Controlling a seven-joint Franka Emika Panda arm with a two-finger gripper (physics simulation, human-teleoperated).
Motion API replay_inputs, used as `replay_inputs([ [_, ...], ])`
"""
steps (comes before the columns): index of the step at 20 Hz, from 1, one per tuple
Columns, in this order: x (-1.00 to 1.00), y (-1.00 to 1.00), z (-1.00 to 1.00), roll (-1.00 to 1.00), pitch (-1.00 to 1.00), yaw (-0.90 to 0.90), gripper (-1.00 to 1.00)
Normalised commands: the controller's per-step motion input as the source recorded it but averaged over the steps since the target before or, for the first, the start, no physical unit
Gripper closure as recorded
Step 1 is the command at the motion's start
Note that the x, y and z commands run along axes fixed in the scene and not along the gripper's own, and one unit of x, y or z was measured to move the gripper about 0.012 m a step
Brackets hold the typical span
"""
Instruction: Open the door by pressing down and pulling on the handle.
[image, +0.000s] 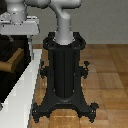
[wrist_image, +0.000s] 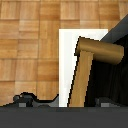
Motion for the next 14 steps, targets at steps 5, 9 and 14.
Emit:
replay_inputs([
  [5, 0.00, -0.60, 0.00, 0.00, 0.00, 0.00, -1.00],
  [9, 0.00, 0.00, 0.00, 0.00, 0.00, -0.04, -1.00],
  [14, 0.00, -0.20, 0.00, 0.00, 0.00, -0.06, -1.00],
])
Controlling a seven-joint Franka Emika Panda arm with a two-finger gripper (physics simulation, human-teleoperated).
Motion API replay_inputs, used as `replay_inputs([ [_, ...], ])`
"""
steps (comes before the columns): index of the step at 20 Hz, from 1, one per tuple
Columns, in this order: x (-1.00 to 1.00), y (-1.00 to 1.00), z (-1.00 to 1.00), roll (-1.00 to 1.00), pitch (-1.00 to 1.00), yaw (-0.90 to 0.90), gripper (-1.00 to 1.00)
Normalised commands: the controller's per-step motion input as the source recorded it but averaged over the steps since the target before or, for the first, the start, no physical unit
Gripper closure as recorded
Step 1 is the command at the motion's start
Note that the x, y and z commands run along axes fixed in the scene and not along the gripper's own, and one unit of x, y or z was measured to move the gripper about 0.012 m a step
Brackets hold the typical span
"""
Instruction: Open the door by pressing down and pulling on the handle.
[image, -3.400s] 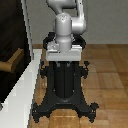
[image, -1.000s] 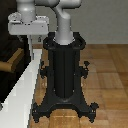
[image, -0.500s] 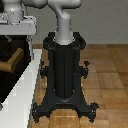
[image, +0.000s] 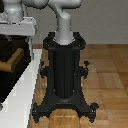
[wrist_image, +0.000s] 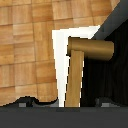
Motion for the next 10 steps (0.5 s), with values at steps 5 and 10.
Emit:
replay_inputs([
  [5, 0.40, 0.00, 0.00, 0.00, 0.00, 0.00, -1.00],
  [10, 0.00, -0.20, -0.20, 0.00, 0.00, 0.00, -1.00],
])
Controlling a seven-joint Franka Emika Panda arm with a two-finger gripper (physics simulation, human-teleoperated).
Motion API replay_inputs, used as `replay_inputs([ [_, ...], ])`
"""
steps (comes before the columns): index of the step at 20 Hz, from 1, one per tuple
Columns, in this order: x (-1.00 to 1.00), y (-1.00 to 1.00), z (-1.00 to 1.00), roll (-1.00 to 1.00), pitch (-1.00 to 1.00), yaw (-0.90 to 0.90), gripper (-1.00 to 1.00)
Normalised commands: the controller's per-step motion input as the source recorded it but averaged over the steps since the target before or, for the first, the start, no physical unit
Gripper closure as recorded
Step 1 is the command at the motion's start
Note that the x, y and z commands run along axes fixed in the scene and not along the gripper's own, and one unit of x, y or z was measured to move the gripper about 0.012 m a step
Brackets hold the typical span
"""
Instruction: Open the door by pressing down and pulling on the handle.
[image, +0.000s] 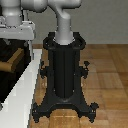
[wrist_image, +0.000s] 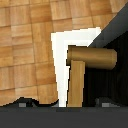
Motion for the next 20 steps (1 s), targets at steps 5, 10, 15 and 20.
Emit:
replay_inputs([
  [5, 0.00, -0.20, -0.80, 0.00, 0.00, 0.00, -1.00],
  [10, 0.00, -0.40, -0.60, 0.00, 0.00, 0.00, -1.00],
  [15, 0.00, -0.20, -0.20, 0.00, 0.00, 0.00, -1.00],
  [20, 0.00, 0.00, 0.00, 0.00, 0.00, 0.00, 1.00],
])
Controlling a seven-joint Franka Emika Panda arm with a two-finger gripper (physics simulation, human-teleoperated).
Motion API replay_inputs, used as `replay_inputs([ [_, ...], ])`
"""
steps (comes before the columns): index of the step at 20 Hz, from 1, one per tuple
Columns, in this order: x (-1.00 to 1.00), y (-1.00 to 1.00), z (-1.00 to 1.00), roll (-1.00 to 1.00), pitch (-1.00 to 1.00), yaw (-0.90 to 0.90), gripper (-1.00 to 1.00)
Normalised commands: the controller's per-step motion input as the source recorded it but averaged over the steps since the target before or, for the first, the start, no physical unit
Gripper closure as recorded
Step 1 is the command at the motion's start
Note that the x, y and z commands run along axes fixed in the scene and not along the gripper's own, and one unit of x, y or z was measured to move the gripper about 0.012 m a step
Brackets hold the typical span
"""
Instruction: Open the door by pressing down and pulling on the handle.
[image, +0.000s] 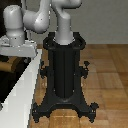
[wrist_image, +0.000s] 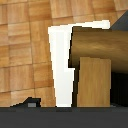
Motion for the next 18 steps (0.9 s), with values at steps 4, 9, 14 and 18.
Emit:
replay_inputs([
  [4, 0.00, 0.00, 0.00, 0.00, 0.00, 0.00, 1.00],
  [9, 0.00, 0.00, -0.20, 0.00, -0.03, 0.00, 1.00],
  [14, 0.00, 0.00, -0.40, 0.00, -0.09, 0.00, 1.00],
  [18, 0.00, 0.00, -0.50, 0.00, -0.11, 0.00, 1.00],
])
